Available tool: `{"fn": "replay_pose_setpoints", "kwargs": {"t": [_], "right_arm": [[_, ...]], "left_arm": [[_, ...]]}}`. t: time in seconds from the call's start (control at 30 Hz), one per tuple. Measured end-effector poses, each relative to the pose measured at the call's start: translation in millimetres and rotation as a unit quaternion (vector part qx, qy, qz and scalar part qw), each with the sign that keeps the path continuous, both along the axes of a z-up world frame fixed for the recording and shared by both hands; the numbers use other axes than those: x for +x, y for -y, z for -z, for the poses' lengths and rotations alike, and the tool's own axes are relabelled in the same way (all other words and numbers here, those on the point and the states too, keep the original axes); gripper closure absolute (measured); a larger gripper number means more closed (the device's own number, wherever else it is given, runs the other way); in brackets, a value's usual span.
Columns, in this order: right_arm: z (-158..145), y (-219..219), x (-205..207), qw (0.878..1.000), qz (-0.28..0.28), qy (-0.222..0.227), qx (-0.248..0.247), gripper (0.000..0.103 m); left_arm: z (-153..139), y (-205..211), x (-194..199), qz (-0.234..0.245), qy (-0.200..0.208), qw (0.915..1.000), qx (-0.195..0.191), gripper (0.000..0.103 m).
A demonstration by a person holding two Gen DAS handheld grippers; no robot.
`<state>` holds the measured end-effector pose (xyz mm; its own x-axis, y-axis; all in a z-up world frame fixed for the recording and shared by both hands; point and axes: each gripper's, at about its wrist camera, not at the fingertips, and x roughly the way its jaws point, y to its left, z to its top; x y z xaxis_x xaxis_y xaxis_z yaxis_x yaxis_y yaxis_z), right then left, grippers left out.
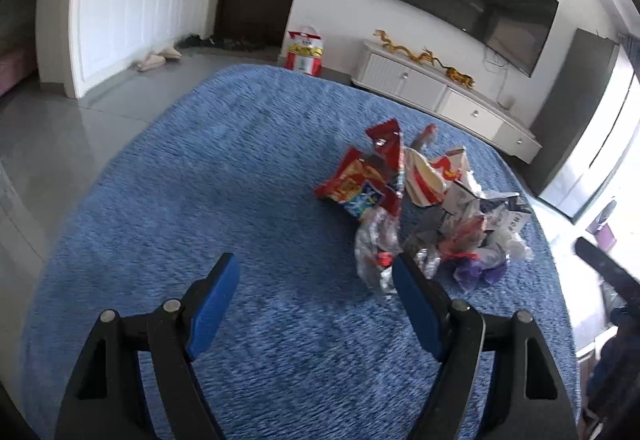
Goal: Collect trash
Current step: 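Grasp a clear plastic wrapper with the left gripper while the right gripper grasps white tissue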
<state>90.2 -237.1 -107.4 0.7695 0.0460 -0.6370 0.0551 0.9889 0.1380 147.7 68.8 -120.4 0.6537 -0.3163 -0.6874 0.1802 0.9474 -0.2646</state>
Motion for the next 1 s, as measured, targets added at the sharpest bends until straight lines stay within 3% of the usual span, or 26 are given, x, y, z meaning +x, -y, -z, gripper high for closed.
{"fn": "replay_pose_setpoints", "kwargs": {"t": [0.1,0.27,0.43,0.5,0.73,0.8,1.0], "right_arm": [[7.5,-4.1,14.9,1.000,-0.023,-0.007,0.007,0.040],[18.8,-7.9,38.4,0.999,-0.045,-0.014,0.020,0.047],[32.8,-11.7,56.4,0.997,-0.060,-0.028,0.030,0.051],[40.5,-12.3,61.9,0.997,-0.064,-0.036,0.035,0.054],[64.3,-5.3,68.1,0.994,-0.065,-0.060,0.065,0.064],[65.5,-2.1,67.0,0.993,-0.066,-0.058,0.079,0.075],[58.4,3.8,52.4,0.994,-0.063,-0.050,0.079,0.093]], "left_arm": [[1.6,7.1,9.3,0.011,-0.011,0.9998,-0.008,0.027],[9.0,21.4,27.3,0.035,-0.038,0.9980,-0.036,0.035],[24.2,36.0,36.1,0.047,-0.066,0.9959,-0.040,0.055],[25.1,39.8,34.2,0.050,-0.058,0.9967,-0.027,0.058],[25.2,38.6,21.6,0.063,-0.054,0.9954,-0.047,0.086],[23.3,37.9,15.8,0.066,-0.048,0.9954,-0.049,0.089],[15.9,32.8,-2.9,0.075,-0.036,0.9949,-0.056,0.094]]}}
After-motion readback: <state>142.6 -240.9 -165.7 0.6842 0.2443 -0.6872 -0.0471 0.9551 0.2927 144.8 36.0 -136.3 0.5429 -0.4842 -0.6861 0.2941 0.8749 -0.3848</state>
